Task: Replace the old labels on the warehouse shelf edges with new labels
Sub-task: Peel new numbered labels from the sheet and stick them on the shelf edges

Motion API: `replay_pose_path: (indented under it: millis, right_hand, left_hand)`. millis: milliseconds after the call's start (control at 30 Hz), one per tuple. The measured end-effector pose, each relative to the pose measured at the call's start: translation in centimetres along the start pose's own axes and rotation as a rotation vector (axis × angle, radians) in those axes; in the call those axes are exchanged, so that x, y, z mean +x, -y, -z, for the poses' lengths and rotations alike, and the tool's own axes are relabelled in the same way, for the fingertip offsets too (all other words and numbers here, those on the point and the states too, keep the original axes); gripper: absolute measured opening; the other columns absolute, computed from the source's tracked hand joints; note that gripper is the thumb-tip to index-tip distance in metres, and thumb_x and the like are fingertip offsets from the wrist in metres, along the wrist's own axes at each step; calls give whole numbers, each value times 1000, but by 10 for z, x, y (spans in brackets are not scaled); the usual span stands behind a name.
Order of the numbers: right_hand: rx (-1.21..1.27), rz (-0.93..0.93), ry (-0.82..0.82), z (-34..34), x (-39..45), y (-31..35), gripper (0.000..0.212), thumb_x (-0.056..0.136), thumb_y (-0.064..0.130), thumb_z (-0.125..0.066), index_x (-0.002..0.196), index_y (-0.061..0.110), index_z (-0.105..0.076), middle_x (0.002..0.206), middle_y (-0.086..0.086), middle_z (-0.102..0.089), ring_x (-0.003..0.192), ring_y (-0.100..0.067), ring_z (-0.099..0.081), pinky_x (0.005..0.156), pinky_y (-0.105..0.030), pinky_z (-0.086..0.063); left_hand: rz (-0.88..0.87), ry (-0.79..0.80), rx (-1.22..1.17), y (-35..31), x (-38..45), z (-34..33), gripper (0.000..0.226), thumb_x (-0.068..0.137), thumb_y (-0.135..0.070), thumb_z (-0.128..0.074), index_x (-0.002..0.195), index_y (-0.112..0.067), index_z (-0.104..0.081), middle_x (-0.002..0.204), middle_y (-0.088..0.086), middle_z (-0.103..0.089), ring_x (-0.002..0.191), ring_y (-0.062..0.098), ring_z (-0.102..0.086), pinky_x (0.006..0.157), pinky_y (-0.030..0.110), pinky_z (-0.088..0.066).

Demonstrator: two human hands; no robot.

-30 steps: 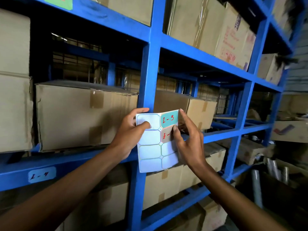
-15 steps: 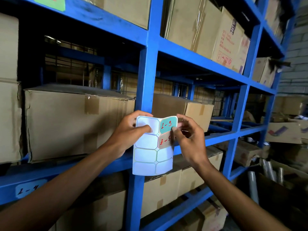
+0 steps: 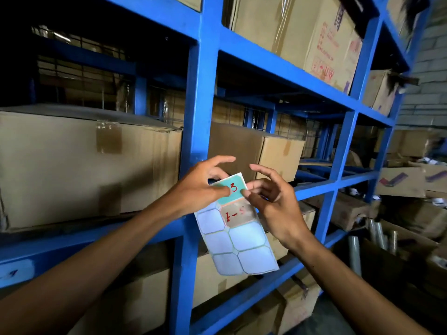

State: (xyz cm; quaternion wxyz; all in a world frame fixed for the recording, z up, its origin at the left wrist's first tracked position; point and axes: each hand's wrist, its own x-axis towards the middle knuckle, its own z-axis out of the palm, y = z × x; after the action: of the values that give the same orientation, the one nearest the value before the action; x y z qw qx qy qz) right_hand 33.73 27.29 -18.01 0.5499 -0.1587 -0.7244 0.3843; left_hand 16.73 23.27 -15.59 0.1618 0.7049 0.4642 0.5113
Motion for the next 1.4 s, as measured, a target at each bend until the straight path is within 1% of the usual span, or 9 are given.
replay_pose_path:
  millis: [133, 267, 400, 700, 833, 1067, 1200, 1300, 1400]
  right_hand:
    - [-364, 237, -4, 28, 2, -9, 41, 83, -3, -62, 120, 14, -56, 87, -4, -62, 76, -12, -59, 74, -30, -53]
    - [-574, 441, 48, 68, 18, -26, 40, 86, 7, -61, 126, 13, -55, 102, -7, -58, 93, -15, -58, 78, -34, -52]
    - [-580, 515, 57, 105, 36, -47, 39, 87, 12, -59, 126, 12, -56, 107, -7, -55, 102, -15, -53, 81, -32, -50]
    - [-452, 588, 53, 154, 46, -77, 36, 87, 10, -57, 123, 13, -58, 118, -8, -52, 109, -9, -51, 86, -10, -44]
    - [-306, 499, 103, 155, 47, -74, 33, 84, 6, -62, 117, 11, -61, 112, -1, -51, 104, 10, -48, 76, 2, -42]
    - [-264, 496, 117, 158, 44, -62, 25, 86, 17, -62, 111, 13, -66, 107, 6, -53, 101, -4, -56, 78, -17, -54]
    - [-398, 604, 67, 164, 39, -53, 22, 87, 14, -59, 107, 7, -68, 108, -5, -59, 100, -18, -56, 75, -37, -57]
    - [-443, 610, 78, 167, 35, -45, 22, 87, 15, -59, 106, 7, -67, 108, -5, -60, 101, -17, -54, 76, -38, -55]
    - [-434, 555, 91, 172, 36, -36, 24, 86, 18, -62, 109, 12, -66, 110, -1, -57, 104, -12, -53, 81, -32, -55]
  left_hand:
    - [3, -41, -31, 1, 13, -25, 59, 77, 13, -58, 127, -16, -47, 82, 8, -65, 77, 13, -65, 65, 20, -50]
    - [-60, -127, 89, -4, 33, -57, 60, 74, 11, -56, 123, -23, -49, 83, 11, -65, 76, 10, -64, 67, 20, -49]
    - [-63, -161, 193, -13, 52, -90, 61, 75, 6, -59, 127, -24, -47, 84, 4, -64, 79, 7, -64, 68, 17, -50]
    - [-20, -275, 278, -31, 75, -144, 56, 78, 6, -64, 125, -19, -48, 97, 14, -67, 88, 17, -67, 77, 37, -57]
    - [-42, -263, 410, -37, 70, -148, 57, 78, 3, -64, 128, -20, -48, 81, -7, -63, 74, 4, -61, 68, 28, -55]
    - [-52, -246, 475, -51, 60, -152, 56, 80, -3, -65, 129, -24, -47, 74, -17, -56, 72, -2, -59, 62, 17, -50]
    - [-55, -233, 445, -59, 57, -155, 57, 81, -3, -65, 130, -24, -46, 76, -14, -57, 74, -3, -60, 60, 13, -47]
    - [-60, -229, 447, -65, 57, -157, 56, 81, -3, -64, 130, -25, -45, 84, -3, -59, 84, 8, -62, 68, 24, -55]
    - [-97, -214, 472, -71, 55, -159, 53, 82, -5, -63, 129, -22, -45, 92, -6, -58, 95, 16, -64, 74, 22, -56]
